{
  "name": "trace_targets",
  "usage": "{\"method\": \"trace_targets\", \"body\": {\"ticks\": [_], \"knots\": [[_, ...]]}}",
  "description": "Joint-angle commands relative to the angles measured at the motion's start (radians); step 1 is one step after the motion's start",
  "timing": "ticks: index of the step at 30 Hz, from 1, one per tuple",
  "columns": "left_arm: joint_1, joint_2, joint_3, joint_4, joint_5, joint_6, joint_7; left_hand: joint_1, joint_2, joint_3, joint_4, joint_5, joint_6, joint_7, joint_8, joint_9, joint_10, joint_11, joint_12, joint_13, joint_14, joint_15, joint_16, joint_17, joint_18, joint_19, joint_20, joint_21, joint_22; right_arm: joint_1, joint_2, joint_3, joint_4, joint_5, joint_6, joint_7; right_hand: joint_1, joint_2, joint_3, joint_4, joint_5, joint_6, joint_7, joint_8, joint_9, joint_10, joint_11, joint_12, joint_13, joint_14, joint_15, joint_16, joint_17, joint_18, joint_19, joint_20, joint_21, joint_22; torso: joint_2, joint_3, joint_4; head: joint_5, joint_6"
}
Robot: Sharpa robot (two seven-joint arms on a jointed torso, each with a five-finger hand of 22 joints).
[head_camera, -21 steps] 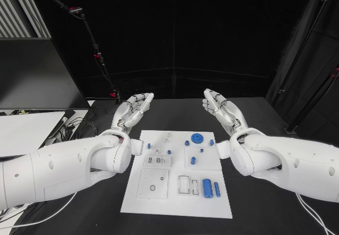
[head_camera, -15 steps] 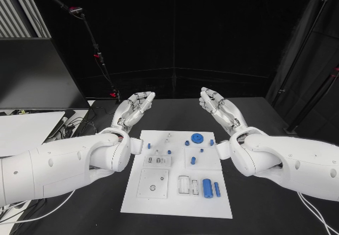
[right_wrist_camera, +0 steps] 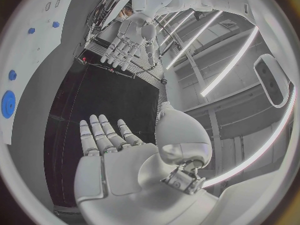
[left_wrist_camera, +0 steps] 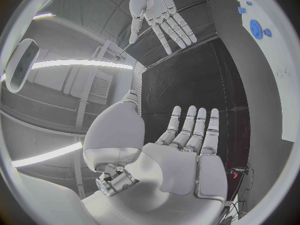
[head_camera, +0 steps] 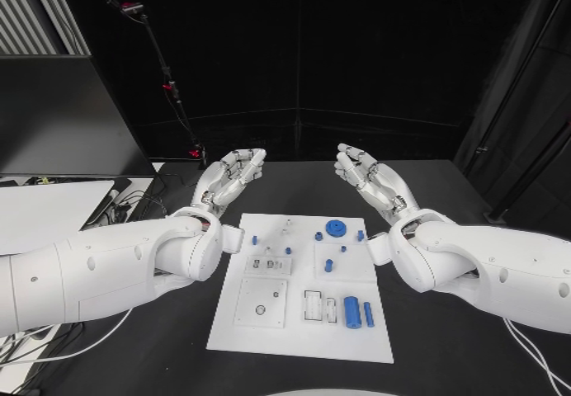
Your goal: Assemble the parts on the task board
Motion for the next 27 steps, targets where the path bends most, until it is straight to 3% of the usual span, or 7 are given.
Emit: {"method": "trace_targets", "body": {"ticks": [1,7,13,16,21,27], "knots": [[0.002,0.000,0.000,0.000,-0.013,0.027,0.336,0.006,-0.019,-0.004,0.000,0.007,0.013,0.158,0.005,-0.002,0.010,0.000,0.007,-0.001,0.003,0.012,0.007,0.000,0.009,0.005,0.010,0.008,0.004,0.002,0.000,0.001,-0.004,-0.014,0.034,-0.007,0.011,0.000,0.003,0.004,0.004,0.005,0.178,0.006,-0.001,0.013,-0.002,0.014,0.003,0.004,0.004,0.008,0.002,0.010,0.002,0.003,0.004,0.002,0.001,0.0005,0.0002,0.000,-0.004],[0.002,0.004,0.000,-0.003,-0.013,0.021,0.332,0.015,-0.013,-0.001,0.000,0.010,0.018,0.158,0.005,-0.003,0.014,0.000,0.010,-0.001,0.002,0.010,0.007,0.000,0.012,0.005,0.012,0.010,0.005,0.002,-0.001,0.001,-0.012,-0.014,0.044,-0.010,0.018,0.002,0.002,0.003,0.003,0.007,0.178,0.012,-0.001,0.024,-0.003,0.032,0.005,0.013,0.004,0.026,0.003,0.010,0.010,0.003,0.008,0.004,0.001,0.0001,0.0000,-0.001,-0.012],[0.003,0.005,0.000,-0.004,-0.013,0.022,0.327,0.022,0.002,0.006,0.000,0.012,0.023,0.157,0.005,-0.005,0.018,-0.001,0.011,-0.001,0.001,0.005,0.007,0.000,0.012,0.010,0.014,0.017,0.010,0.002,-0.003,0.001,-0.018,-0.010,0.047,0.026,0.057,0.013,0.003,0.002,0.006,0.028,0.178,0.065,0.005,0.097,-0.006,0.133,0.020,0.083,-0.003,0.114,0.014,0.017,0.070,0.001,0.035,0.019,0.002,-0.0019,0.0006,-0.011,-0.022],[0.003,0.005,0.000,-0.004,-0.013,0.020,0.326,0.023,0.004,0.007,-0.001,0.012,0.023,0.157,0.005,-0.005,0.018,-0.001,0.011,-0.001,0.001,0.005,0.007,0.000,0.012,0.015,0.014,0.020,0.014,0.002,-0.004,0.001,-0.022,-0.009,0.055,0.028,0.062,0.015,0.001,0.003,0.007,0.030,0.178,0.069,0.005,0.100,-0.006,0.138,0.019,0.089,-0.004,0.121,0.012,0.017,0.078,0.000,0.039,0.021,0.003,-0.0011,0.0004,-0.010,-0.027],[0.004,0.006,0.001,-0.002,-0.013,0.018,0.325,0.039,0.030,0.018,-0.003,0.014,0.033,0.157,0.005,-0.006,0.027,-0.002,0.014,-0.002,0.005,0.006,0.010,0.000,0.013,0.015,0.014,0.024,0.013,0.002,-0.004,0.001,-0.029,-0.009,0.072,0.025,0.067,0.015,-0.002,0.003,0.008,0.028,0.170,0.071,0.003,0.100,-0.002,0.142,0.017,0.099,-0.003,0.133,0.012,0.016,0.077,0.000,0.040,0.021,0.010,-0.0021,-0.0017,-0.012,-0.037],[0.008,0.001,0.001,0.002,-0.013,0.016,0.321,0.052,0.029,0.019,-0.003,0.014,0.038,0.157,0.004,-0.007,0.030,-0.002,0.015,-0.002,0.013,0.011,0.014,0.001,0.015,0.016,0.014,0.027,0.014,0.002,-0.005,0.001,-0.032,-0.009,0.092,0.020,0.103,0.012,0.000,0.002,0.028,0.026,0.155,0.082,0.001,0.101,-0.002,0.155,0.012,0.112,-0.004,0.147,0.007,0.015,0.079,-0.001,0.045,0.023,0.022,-0.0034,-0.0050,-0.009,-0.039]]}}
